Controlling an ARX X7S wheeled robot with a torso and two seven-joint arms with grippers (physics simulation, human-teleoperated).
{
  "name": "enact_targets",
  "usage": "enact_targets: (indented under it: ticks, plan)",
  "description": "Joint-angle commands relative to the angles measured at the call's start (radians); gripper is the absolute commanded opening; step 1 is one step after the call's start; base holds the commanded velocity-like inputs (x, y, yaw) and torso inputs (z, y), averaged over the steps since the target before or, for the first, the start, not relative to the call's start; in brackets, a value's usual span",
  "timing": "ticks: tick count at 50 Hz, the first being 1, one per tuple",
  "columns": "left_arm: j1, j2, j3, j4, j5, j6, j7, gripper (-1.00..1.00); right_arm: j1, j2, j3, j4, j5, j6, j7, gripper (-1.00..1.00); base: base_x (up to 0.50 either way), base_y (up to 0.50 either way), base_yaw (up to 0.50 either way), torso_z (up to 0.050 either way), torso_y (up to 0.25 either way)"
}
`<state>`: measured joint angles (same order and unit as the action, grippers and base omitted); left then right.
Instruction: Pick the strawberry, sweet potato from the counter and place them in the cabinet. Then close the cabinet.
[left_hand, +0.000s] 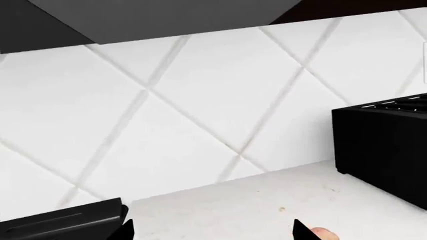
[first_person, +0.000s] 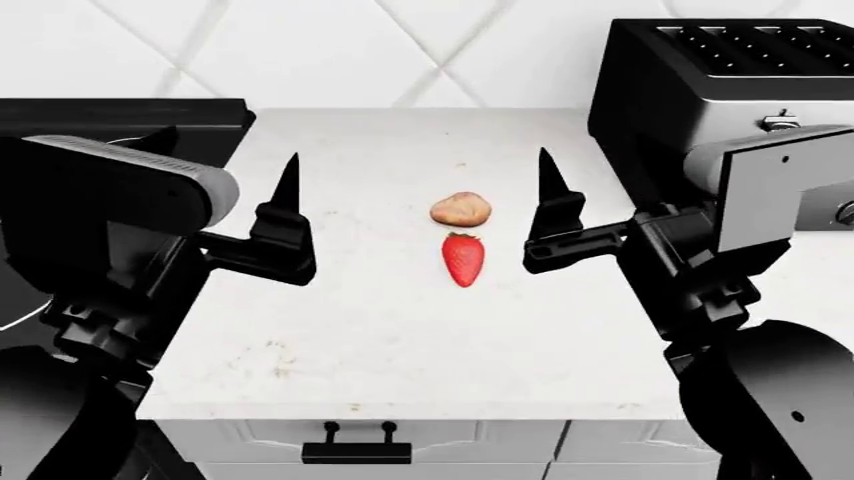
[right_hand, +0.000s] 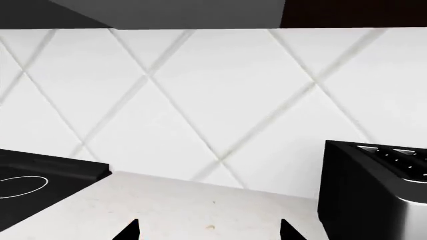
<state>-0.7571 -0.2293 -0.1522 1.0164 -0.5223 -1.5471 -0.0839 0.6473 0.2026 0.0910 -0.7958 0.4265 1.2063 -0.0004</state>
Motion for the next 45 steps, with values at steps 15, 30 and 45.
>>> enact_targets:
  ticks: [15, 30, 45]
  plan:
    - [-0.072, -0.1, -0.032, -0.057, -0.447, 0.004, -0.326, 1.0, 0.057, 0.028, 0.021, -0.033, 0.042, 0.071, 0.01, 1.0, 0.0, 0.37, 0.0, 0.05, 0.0]
    - [-0.174, -0.159, 0.002, -0.153, -0.716, -0.014, -0.529, 1.0, 0.136, 0.036, 0.066, -0.056, 0.128, 0.207, -0.017, 1.0, 0.29, -0.08, 0.0, 0.05, 0.0]
    - [-0.288, -0.247, 0.087, -0.283, -0.869, 0.038, -0.641, 1.0, 0.287, 0.054, 0.099, -0.016, 0.258, 0.36, 0.012, 1.0, 0.12, 0.0, 0.0, 0.05, 0.0]
